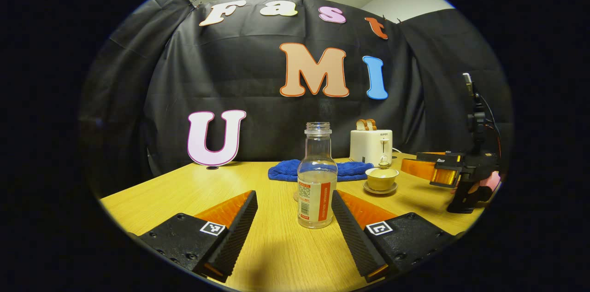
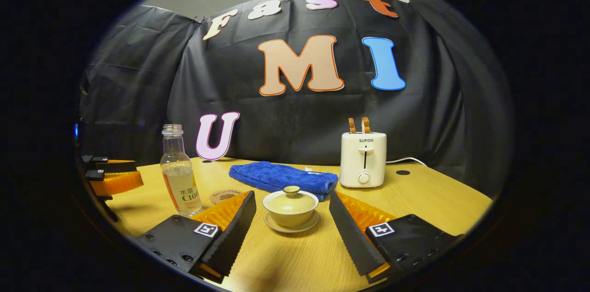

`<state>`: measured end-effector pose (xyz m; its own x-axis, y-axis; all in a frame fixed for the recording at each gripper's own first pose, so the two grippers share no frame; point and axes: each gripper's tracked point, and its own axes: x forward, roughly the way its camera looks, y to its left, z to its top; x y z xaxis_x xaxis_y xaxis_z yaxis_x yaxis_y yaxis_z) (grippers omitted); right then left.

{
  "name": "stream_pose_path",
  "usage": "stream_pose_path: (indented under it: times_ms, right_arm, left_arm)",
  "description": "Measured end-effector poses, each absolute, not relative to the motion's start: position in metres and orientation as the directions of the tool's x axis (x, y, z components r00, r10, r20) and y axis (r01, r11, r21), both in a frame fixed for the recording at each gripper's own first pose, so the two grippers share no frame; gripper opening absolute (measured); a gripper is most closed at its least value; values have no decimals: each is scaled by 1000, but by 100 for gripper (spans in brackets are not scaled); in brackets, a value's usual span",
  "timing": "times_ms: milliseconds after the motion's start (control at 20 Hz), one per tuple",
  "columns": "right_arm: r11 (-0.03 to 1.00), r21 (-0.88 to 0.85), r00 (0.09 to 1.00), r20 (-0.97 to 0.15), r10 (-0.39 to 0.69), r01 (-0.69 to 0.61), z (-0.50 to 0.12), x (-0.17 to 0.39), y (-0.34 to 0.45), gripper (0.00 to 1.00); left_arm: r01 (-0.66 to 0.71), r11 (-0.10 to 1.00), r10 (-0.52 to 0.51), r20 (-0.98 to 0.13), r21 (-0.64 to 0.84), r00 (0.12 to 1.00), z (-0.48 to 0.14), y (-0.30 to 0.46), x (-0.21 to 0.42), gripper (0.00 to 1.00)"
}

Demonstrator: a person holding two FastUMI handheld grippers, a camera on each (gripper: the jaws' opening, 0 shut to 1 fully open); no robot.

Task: Open the teacup lid with one hand, grasp the water bottle and pour water into the teacup with the other hand; after pouring, place the water bottle on the coaster and then close the teacup lid.

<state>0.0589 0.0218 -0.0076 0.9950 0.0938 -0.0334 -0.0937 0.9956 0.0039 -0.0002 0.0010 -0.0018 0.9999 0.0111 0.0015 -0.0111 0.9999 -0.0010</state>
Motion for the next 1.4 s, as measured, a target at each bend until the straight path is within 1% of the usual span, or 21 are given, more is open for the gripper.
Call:
stream_pose_path:
  times_ms: [350, 600, 650, 750, 900, 1100, 1250, 1300, 1350, 1400]
  right_arm:
    - [992, 2, 988, -88, 125, -125, -17, 103, 31, 100]
    - [992, 4, 986, -113, 124, -125, -21, 124, 33, 100]
    - [992, 3, 984, -130, 126, -126, -24, 126, 34, 99]
    - [991, -3, 977, -170, 131, -133, -31, 131, 37, 90]
    - [992, -8, 972, -200, 126, -130, -35, 135, 37, 90]
    - [992, -7, 974, -191, 120, -124, -36, 143, 37, 59]
    - [992, -14, 976, -183, 120, -124, -32, 142, 38, 43]
    - [992, -20, 976, -183, 119, -125, -33, 143, 39, 35]
    - [992, -24, 976, -184, 120, -126, -34, 143, 39, 35]
    - [991, -27, 976, -182, 121, -128, -33, 142, 39, 30]
  left_arm:
    - [-11, 1000, 11, 2, 0, 1000, 0, 1, 1, 94]
    - [-6, 1000, 6, 4, 1, 1000, -1, 0, 1, 94]
    - [-6, 1000, 6, 3, 1, 1000, -1, 0, 1, 94]
    - [-6, 1000, 6, 4, 1, 1000, -1, 0, 0, 94]
    - [-6, 1000, 6, 4, 1, 1000, -1, 0, 1, 94]
    - [-6, 1000, 6, 3, 1, 1000, -2, 0, 1, 94]
    - [-6, 1000, 6, 4, 1, 1000, -1, 0, 0, 94]
    - [-6, 1000, 6, 4, 1, 1000, -1, -1, 1, 94]
    - [-6, 1000, 6, 4, 1, 1000, -1, -1, 1, 94]
    - [-6, 1000, 6, 4, 1, 1000, -1, 0, 0, 94]
